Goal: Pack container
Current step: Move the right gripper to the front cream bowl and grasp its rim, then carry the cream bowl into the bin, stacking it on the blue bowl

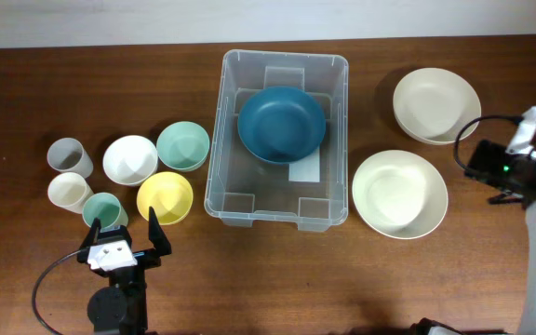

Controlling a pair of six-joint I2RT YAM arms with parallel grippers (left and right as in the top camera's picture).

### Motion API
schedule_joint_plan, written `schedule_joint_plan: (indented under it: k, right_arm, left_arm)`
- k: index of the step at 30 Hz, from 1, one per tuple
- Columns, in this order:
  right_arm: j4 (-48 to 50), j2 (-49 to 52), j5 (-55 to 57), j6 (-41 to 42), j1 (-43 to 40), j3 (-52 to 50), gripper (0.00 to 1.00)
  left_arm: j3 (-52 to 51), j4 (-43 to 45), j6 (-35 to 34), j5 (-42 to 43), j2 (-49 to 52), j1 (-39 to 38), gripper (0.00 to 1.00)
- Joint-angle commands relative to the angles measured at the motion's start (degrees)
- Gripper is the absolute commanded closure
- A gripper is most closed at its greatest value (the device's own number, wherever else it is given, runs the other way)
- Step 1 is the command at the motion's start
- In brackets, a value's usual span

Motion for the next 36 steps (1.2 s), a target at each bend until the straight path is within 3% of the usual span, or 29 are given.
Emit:
schedule_joint_plan:
  k: [1,7,15,16,17,18,19,28,36]
  right_arm:
    - [0.0,9.09,-5.88,-3.32,-0.07,-1.62,0.17]
    - [1.6,25.51,-9.9,-8.31,-0.07,-1.62,0.17]
    - [6.58,33.46,-11.45,-11.96,-0.07,-1.62,0.24]
    - [6.95,33.7,-11.52,-12.55,-0.07,-1.62,0.3]
    - [7.19,33.73,-11.58,-12.66,-0.07,-1.62,0.51]
    - [7.37,33.73,-11.61,-12.61,-0.09,-1.6,0.89]
    - [7.37,33.73,-11.61,-12.61,-0.11,-1.6,0.96]
    - [4.87,32.59,-11.21,-12.59,-0.46,-0.9,0.96]
    - [-6.32,18.01,-11.58,-9.18,-1.64,10.56,0.96]
  left_arm:
    - [-0.22,-0.02,0.68,-0.37,-0.28,-0.28,0.0]
    - [-0.22,-0.02,0.68,-0.37,-0.28,-0.28,0.0]
    - [-0.22,-0.02,0.68,-0.37,-0.28,-0.28,0.0]
    - [-0.22,-0.02,0.68,-0.37,-0.28,-0.28,0.0]
    - [-0.22,-0.02,0.68,-0.37,-0.28,-0.28,0.0]
    - [-0.22,-0.02,0.68,-0.37,-0.28,-0.28,0.0]
    - [-0.22,-0.02,0.68,-0.37,-0.28,-0.28,0.0]
    - [-0.22,-0.02,0.68,-0.37,-0.28,-0.28,0.0]
    - [-0.22,-0.02,0.68,-0.37,-0.28,-0.28,0.0]
